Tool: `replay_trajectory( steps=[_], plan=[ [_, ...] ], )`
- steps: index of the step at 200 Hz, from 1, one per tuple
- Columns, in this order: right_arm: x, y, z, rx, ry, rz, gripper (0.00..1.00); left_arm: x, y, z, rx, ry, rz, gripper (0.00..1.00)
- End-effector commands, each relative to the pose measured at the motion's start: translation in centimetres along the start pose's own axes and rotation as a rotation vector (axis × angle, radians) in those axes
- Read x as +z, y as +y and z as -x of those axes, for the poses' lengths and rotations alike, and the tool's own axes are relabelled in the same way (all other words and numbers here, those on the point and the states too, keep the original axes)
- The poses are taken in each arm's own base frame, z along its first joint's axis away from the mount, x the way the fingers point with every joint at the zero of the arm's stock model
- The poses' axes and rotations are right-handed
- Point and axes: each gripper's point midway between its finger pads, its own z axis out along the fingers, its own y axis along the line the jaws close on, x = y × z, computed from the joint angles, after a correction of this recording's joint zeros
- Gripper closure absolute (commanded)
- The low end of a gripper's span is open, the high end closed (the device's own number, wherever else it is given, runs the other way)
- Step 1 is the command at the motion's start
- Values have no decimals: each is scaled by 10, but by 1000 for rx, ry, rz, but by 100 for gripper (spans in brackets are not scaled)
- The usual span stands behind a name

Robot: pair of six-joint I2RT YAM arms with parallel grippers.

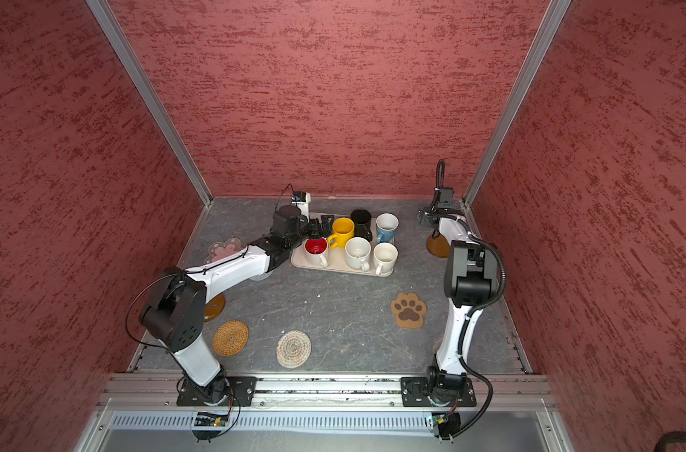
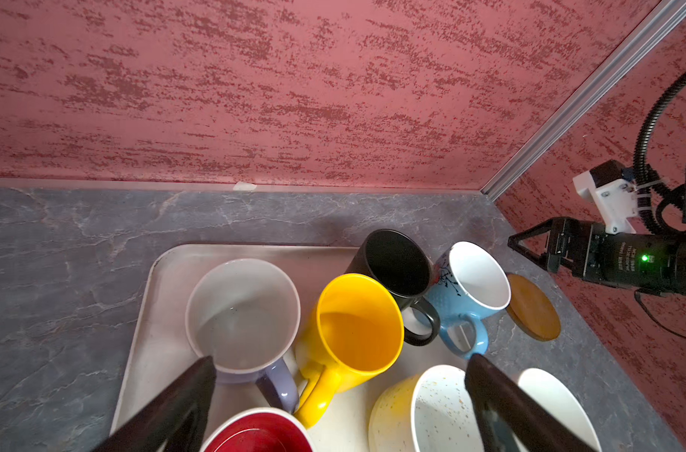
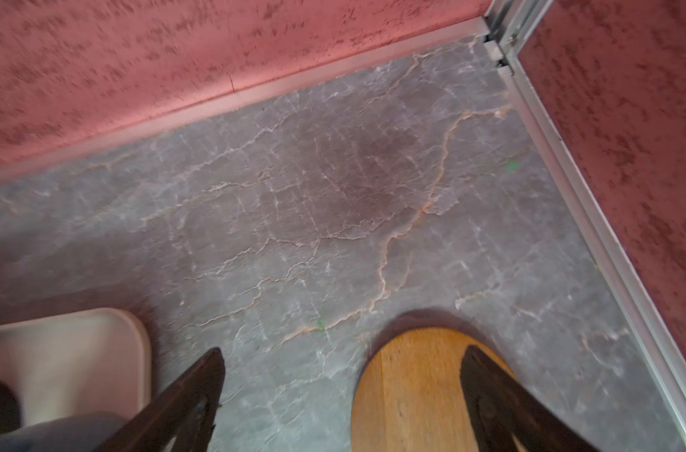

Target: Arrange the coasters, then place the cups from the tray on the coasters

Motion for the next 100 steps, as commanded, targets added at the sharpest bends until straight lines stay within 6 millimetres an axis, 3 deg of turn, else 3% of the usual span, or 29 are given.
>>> replay_trajectory(
  steps=[1,30,55,100],
  plan=[
    [11,-7,-6,-92,54,-30,7,4,3,2,11,-38,0,0],
    [22,-12,-17,-138,108,-51,12,5,2,-1,-5,-43,-15,0],
    [27,-21,-30,-118,160,-47,29,8,2,-7,-38,-33,-27,0],
    [30,-33,-42,-109,205,-72,25,8,-1,-13,-62,-20,-50,0]
  ],
)
